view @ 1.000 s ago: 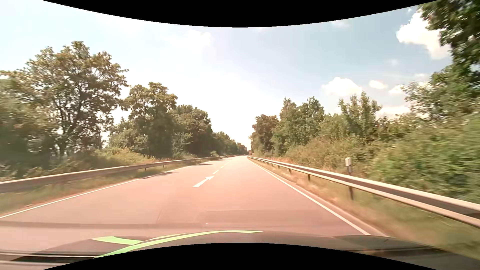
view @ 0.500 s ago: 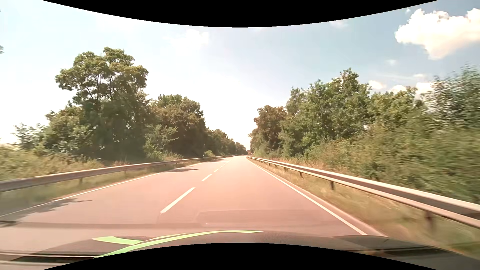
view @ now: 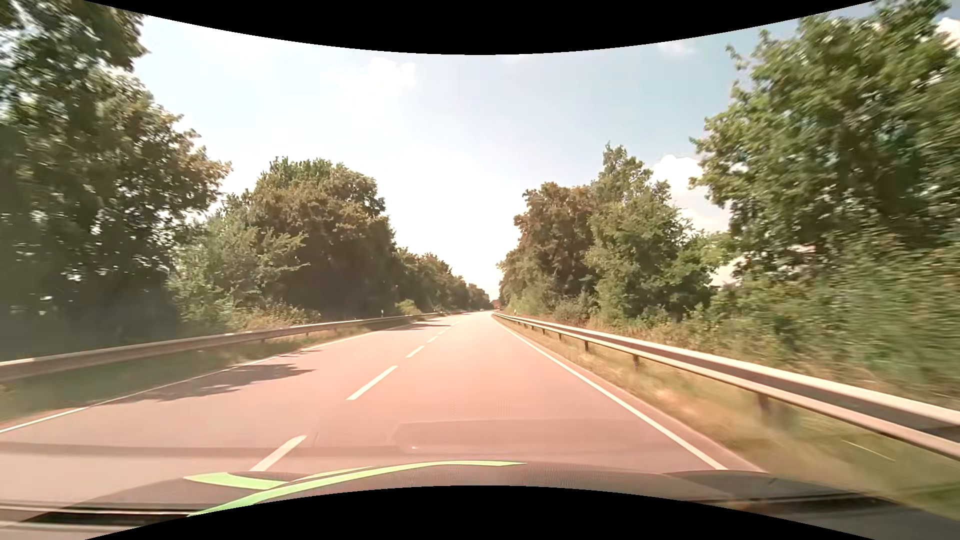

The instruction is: Follow the waypoints while adhering to traffic rules and regulations

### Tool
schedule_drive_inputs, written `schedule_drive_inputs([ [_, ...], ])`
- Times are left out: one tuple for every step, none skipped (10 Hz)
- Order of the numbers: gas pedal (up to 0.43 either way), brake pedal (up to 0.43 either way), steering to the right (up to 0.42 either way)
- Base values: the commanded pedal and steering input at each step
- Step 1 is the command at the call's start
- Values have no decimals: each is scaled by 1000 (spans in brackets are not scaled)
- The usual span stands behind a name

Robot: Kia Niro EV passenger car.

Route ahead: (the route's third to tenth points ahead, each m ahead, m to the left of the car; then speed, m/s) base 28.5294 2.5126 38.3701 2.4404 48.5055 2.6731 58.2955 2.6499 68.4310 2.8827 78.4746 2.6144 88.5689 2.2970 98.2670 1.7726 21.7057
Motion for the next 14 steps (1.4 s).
schedule_drive_inputs([
  [59,0,1],
  [47,0,1],
  [47,0,1],
  [39,0,1],
  [39,0,1],
  [28,0,0],
  [28,0,0],
  [20,0,0],
  [8,0,0],
  [0,0,0],
  [0,0,0],
  [0,0,0],
  [0,0,0],
  [0,0,0],
])
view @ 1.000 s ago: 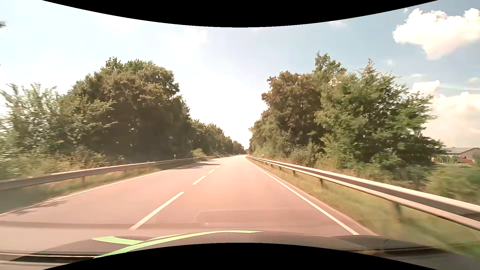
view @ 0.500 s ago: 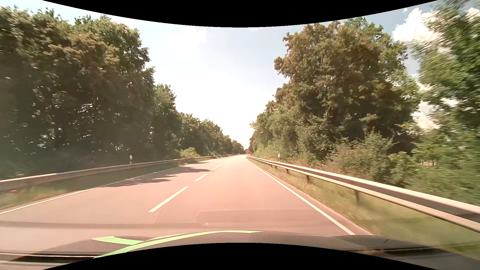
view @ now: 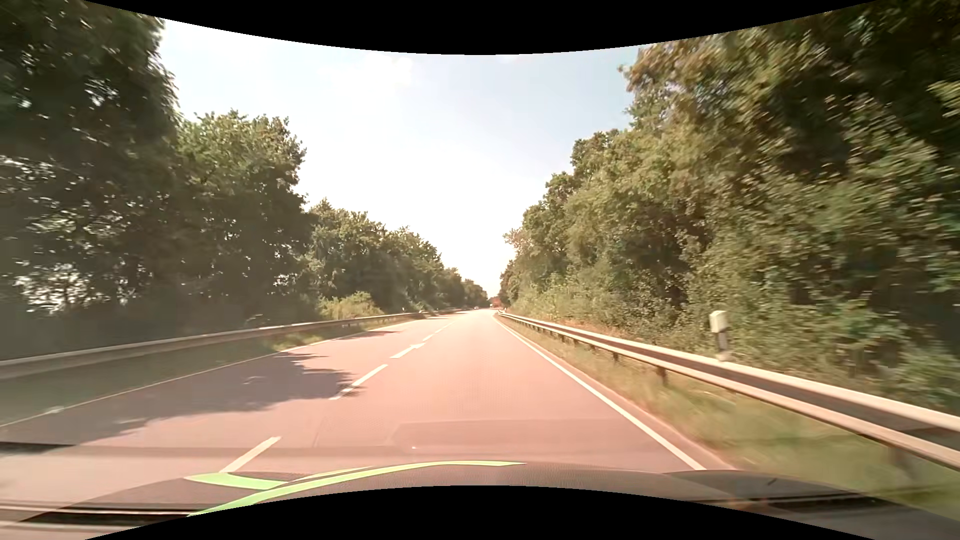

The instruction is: Follow the waypoints while adhering to traffic rules and regulations

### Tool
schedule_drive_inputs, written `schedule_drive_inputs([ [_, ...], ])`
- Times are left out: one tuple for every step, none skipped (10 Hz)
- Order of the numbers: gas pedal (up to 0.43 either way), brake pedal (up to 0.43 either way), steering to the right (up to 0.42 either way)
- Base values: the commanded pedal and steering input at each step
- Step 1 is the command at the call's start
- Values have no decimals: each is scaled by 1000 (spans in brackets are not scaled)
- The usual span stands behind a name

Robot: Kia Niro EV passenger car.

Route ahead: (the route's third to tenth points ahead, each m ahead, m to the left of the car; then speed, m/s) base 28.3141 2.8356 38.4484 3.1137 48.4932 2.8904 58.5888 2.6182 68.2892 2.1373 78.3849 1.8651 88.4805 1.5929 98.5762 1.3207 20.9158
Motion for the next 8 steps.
schedule_drive_inputs([
  [0,0,0],
  [0,0,0],
  [0,0,0],
  [0,0,0],
  [0,0,0],
  [0,0,0],
  [0,0,0],
  [0,0,0],
])
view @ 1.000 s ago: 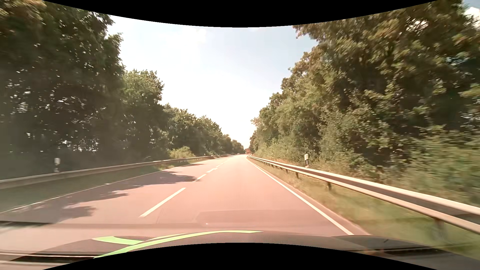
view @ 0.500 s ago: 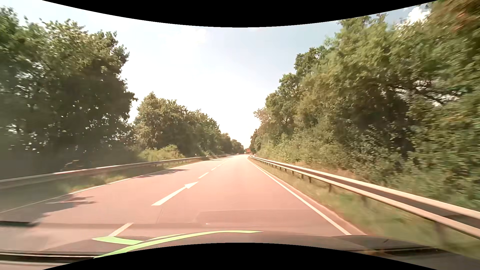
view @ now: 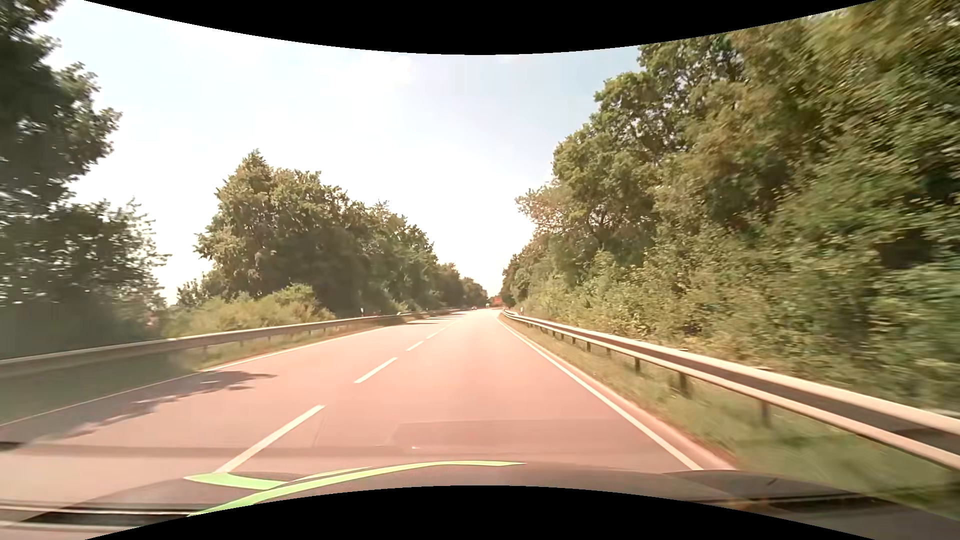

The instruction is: Follow the waypoints while adhering to traffic rules and regulations

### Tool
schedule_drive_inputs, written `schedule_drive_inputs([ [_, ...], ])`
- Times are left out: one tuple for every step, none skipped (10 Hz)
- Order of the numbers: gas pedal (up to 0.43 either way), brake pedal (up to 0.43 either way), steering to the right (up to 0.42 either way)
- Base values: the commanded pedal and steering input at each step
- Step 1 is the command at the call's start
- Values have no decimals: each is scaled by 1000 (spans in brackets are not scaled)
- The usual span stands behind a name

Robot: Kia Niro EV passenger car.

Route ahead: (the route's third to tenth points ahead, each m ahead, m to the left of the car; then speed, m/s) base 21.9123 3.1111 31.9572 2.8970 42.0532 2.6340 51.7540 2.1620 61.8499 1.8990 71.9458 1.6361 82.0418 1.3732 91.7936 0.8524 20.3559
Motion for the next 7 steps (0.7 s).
schedule_drive_inputs([
  [0,0,0],
  [0,0,0],
  [0,0,0],
  [0,0,0],
  [0,0,0],
  [0,0,0],
  [0,0,0],
])
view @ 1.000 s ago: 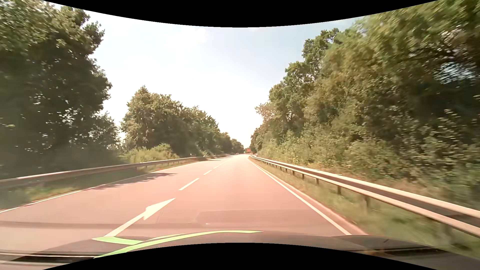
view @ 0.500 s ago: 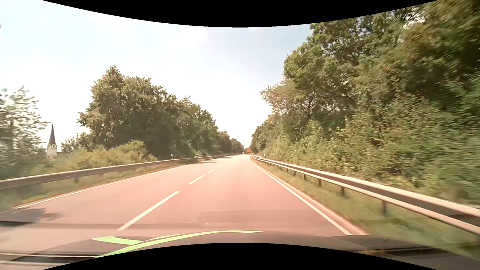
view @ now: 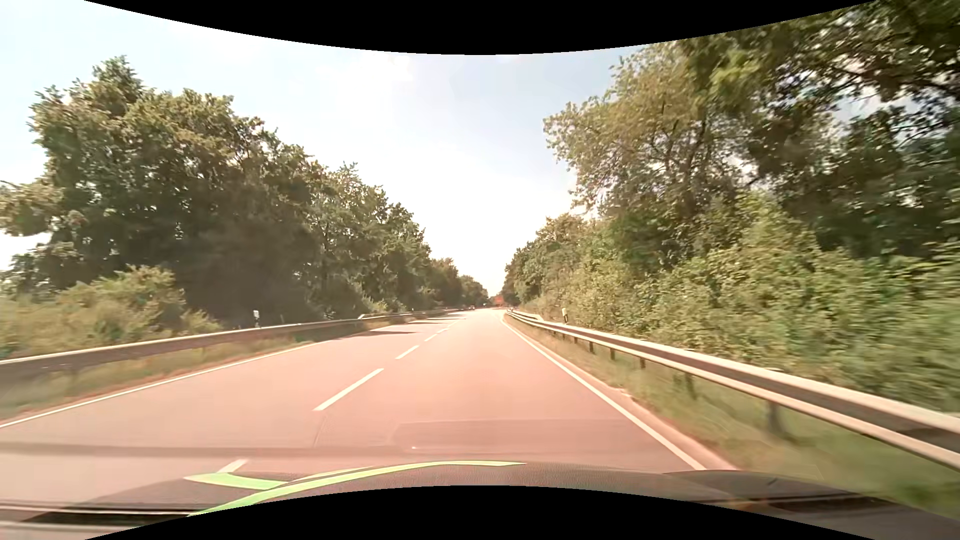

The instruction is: Follow the waypoints while adhering to traffic rules and regulations

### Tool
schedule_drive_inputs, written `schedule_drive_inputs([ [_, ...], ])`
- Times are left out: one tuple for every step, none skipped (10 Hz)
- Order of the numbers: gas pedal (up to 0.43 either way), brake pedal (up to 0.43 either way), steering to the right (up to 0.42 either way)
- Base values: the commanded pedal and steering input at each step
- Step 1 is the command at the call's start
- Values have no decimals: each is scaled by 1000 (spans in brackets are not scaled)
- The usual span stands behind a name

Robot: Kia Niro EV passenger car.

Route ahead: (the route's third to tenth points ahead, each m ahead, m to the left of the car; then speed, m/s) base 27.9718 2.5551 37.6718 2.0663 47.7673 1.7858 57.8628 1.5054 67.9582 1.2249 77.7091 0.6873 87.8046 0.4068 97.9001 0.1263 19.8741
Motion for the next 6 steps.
schedule_drive_inputs([
  [0,0,0],
  [0,0,0],
  [0,0,0],
  [0,0,0],
  [0,0,0],
  [0,0,0],
])
